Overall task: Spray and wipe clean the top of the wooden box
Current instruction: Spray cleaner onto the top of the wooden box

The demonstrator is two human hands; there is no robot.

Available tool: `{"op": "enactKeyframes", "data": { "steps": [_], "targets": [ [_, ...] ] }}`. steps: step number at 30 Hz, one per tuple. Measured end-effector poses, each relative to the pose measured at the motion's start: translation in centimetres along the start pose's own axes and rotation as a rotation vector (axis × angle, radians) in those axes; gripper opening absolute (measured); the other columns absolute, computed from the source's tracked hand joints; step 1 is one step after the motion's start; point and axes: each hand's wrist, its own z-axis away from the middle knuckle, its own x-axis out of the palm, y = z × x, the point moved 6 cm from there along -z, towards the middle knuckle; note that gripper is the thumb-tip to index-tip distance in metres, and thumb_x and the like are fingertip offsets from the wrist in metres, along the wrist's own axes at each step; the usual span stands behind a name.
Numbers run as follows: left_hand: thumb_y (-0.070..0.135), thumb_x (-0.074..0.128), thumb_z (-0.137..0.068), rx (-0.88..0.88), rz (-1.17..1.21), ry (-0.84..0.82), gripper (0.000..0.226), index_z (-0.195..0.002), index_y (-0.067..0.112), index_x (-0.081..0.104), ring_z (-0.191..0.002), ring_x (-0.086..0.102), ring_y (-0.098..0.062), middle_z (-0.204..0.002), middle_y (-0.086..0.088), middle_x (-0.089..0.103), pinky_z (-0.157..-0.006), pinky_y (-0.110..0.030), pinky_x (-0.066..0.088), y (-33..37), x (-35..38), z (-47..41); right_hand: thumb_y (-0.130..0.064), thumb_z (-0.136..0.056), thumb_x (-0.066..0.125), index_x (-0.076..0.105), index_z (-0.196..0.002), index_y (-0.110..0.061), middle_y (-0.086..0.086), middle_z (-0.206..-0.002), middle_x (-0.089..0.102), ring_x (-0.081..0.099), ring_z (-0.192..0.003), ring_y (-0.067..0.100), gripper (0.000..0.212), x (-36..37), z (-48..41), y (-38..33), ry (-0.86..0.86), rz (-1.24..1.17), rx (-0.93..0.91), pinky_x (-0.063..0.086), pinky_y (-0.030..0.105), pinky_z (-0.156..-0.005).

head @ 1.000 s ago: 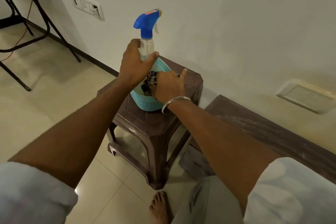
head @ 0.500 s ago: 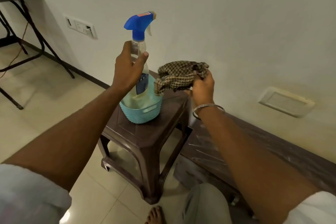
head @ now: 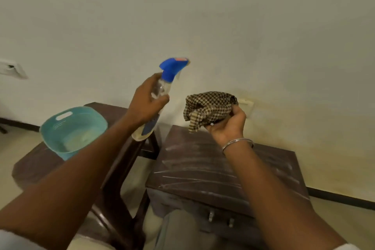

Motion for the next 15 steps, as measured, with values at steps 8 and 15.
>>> {"op": "enactKeyframes", "data": {
  "steps": [8,15],
  "targets": [
    [0.018,0.061,-0.072,-0.114,0.105,-0.245,0.021,-0.093,0.015,0.064,-0.066,0.06,-0.015,-0.075,-0.002,0.064,-0.065,-0.026,0.05,2.2,10.9,2.9,-0.047,-0.078,0.07,0.058,-0.132,-0.008,0.02,-0.13,0.061,0.057,-0.118,0.04,0.068,-7.9,0.8,-4.5,-0.006,-0.055,-0.012,0.042,0.059,-0.103],
    [0.02,0.062,-0.063,-0.144,0.061,-0.275,0.023,-0.077,0.001,0.061,-0.058,0.053,-0.018,-0.065,-0.018,0.061,-0.059,-0.029,0.048,3.9,14.0,3.5,-0.013,-0.091,0.055,0.063,-0.117,0.0,0.02,-0.113,0.068,0.067,-0.096,0.036,0.03,-12.1,1.7,-5.8,0.042,0.077,-0.01,0.055,0.049,-0.088]
  ]
}}
